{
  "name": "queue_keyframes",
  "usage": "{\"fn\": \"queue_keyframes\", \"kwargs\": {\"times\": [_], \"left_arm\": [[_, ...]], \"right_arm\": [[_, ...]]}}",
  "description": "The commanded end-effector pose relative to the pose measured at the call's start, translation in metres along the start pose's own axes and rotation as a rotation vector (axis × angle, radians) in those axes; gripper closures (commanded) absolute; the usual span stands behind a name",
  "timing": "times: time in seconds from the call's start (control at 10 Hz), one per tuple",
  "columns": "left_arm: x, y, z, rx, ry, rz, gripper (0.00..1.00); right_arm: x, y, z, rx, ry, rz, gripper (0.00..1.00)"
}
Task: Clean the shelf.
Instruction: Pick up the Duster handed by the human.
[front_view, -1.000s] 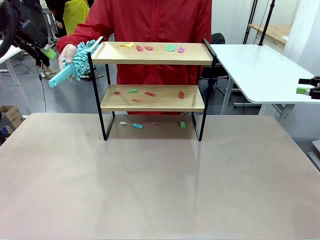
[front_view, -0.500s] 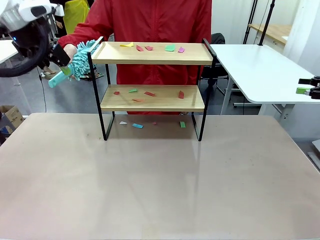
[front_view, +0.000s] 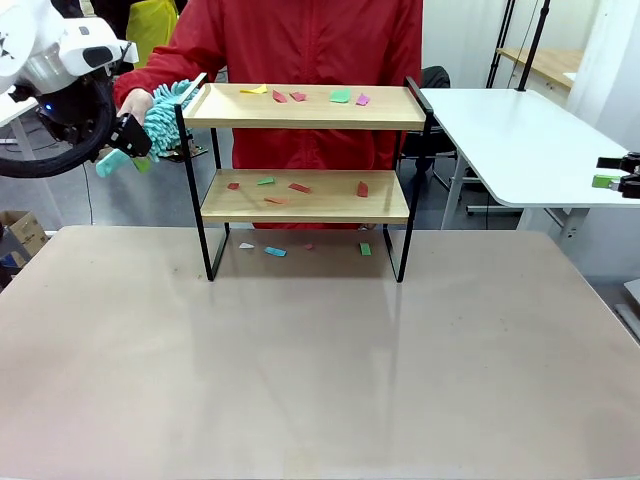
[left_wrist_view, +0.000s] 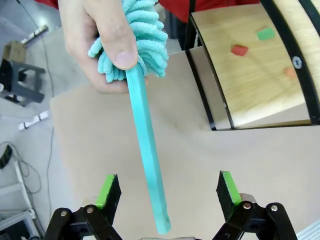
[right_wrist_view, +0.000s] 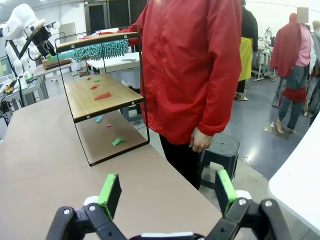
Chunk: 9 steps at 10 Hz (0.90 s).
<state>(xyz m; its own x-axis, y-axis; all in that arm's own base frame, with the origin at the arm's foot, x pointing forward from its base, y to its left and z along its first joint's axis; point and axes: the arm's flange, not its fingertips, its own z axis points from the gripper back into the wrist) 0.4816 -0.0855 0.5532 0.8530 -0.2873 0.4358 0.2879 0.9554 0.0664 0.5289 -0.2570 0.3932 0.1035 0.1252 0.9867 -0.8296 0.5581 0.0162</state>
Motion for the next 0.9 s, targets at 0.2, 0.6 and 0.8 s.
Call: {"fn": "queue_keyframes", "kwargs": {"times": [0.2,0.6,0.8], "left_arm": [[-0.0005,-0.0013,-0.0093,0.1,-0.074,0.035,0.57],[0.001,-0.0004,-0.0075,0.076,-0.061,0.045,1.0],[0.0005,0.0001,-0.0035,0.08,-0.066,0.057,1.0]], "right_arm": [[0.0077,0.0013,-0.0026,-0.01,0.014,-0.006,0.0],[0.0077,0.0013,-0.0026,-0.01,0.014,-0.006,0.0],[0.0077,0.0013,-0.0026,-0.01,0.014,-0.006,0.0]]}}
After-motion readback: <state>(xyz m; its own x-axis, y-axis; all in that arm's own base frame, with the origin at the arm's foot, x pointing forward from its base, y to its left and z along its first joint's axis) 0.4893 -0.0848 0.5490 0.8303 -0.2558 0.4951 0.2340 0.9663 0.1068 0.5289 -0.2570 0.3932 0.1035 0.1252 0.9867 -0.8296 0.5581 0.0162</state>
